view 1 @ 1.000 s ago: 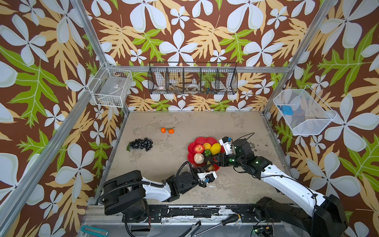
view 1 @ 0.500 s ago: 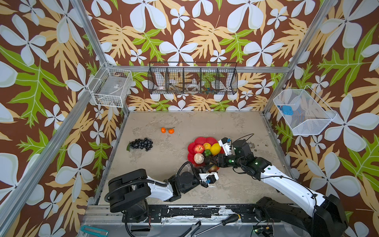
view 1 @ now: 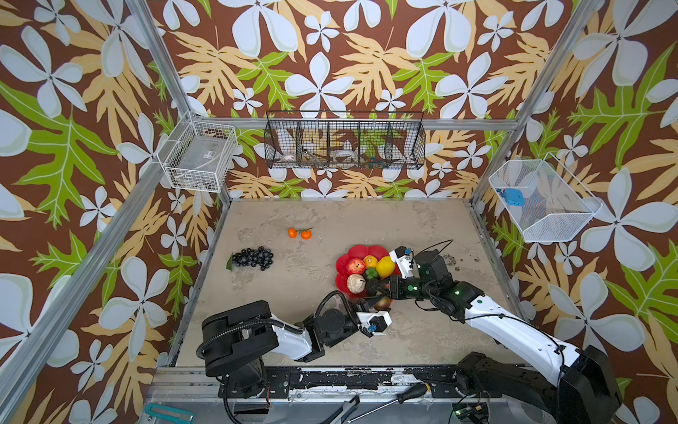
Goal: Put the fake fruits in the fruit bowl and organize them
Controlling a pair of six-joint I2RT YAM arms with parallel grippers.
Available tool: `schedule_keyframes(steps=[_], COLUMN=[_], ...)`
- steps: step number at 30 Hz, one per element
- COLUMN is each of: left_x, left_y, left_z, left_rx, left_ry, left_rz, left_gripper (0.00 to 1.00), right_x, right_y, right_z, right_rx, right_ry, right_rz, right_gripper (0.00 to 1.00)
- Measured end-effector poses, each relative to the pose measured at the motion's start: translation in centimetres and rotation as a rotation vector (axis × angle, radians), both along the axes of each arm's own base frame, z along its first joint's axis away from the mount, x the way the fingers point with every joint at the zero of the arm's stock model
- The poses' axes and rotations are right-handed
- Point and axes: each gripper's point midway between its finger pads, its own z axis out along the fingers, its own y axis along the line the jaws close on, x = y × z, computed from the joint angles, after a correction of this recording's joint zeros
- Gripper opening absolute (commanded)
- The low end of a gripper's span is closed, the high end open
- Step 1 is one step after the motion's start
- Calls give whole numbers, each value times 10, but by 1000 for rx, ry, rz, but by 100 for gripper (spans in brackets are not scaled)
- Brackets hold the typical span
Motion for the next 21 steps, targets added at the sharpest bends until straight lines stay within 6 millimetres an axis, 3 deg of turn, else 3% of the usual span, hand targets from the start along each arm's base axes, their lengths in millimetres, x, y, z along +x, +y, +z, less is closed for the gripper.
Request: schedule_keyframes(steps=[14, 21], left_x=[2, 6], left_y=[0, 1], left_z=[0, 5], left_rx=[1, -18], left_ry=[-6, -10], left_rz=[10, 18], left_gripper=[44, 46], right_x=[3, 7], right_y=[3, 1], right_z=[-2, 4], right_rx=[-2, -4], right_ry=[-5, -35], right_rz=[-1, -20], right_gripper=[12, 6])
